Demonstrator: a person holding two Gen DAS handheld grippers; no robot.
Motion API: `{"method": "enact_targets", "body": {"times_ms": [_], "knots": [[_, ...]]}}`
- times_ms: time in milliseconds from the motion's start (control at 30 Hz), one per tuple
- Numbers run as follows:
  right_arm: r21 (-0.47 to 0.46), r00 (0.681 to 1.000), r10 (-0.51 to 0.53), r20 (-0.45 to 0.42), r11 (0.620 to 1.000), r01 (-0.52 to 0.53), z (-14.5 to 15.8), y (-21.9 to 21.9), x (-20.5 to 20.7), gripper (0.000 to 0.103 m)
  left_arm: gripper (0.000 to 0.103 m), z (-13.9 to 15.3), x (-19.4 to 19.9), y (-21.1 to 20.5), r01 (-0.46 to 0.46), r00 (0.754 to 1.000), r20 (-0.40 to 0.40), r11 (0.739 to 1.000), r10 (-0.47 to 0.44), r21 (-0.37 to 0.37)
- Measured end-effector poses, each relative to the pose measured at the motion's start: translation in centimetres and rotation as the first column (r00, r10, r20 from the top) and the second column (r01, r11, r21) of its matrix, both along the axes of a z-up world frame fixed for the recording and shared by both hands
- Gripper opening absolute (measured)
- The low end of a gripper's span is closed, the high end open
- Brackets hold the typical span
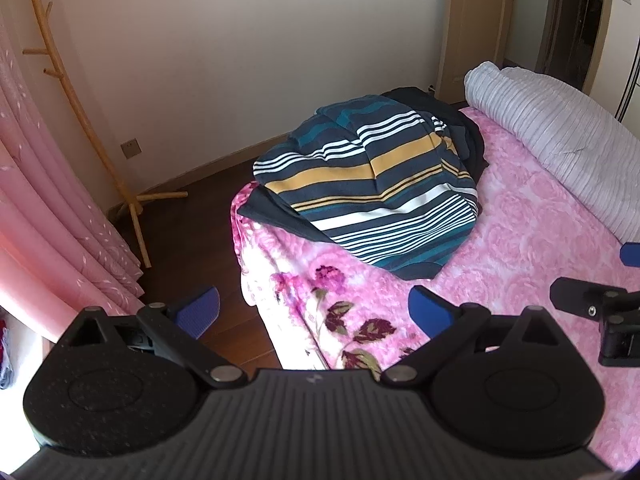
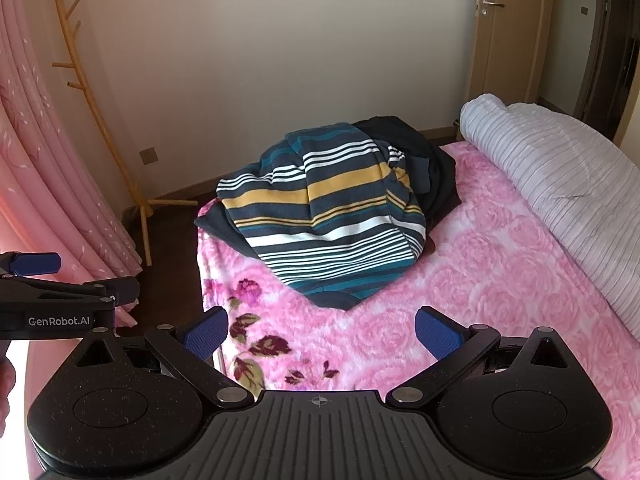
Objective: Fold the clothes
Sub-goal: 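Approach the striped sweater on the bed with both tools open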
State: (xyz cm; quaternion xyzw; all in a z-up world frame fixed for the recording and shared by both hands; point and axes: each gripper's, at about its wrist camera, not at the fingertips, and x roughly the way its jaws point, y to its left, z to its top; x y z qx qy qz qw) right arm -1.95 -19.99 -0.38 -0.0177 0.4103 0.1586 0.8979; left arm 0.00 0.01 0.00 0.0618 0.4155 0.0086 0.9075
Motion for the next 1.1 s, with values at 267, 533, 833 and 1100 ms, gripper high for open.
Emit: {"method": "enact_targets", "body": {"times_ms": [267, 533, 833, 1100], "knots": [[-0.001, 1.000, -0.003, -0.010, 1.000, 0.003, -1.0, 0.7, 0.2, 0.102, 0.099, -0.1, 0.3, 1.8, -0.006, 0.999, -0.034, 0.999, 0.004, -0.042], [-0.018, 0.999, -0.010, -0.030, 1.000, 0.010, -2.3, 2.1, 0.7, 0.102, 0.099, -2.5, 0.7, 2.2, 0.005, 0.999, -0.044, 0.999, -0.007, -0.042], [-0.028, 0.997, -0.035, -0.069, 0.999, 0.034, -3.4, 3.7, 2.5, 0.102, 0.099, -4.0, 2.4, 3.8, 0.030, 0.996, -0.077, 0.998, -0.034, -0.047], [-0.047, 0.993, -0.072, -0.095, 0.997, 0.068, -4.2, 5.3, 4.0, 0.102, 0.099, -4.8, 4.8, 5.5, 0.072, 0.992, -0.103, 0.995, -0.079, -0.063]]}}
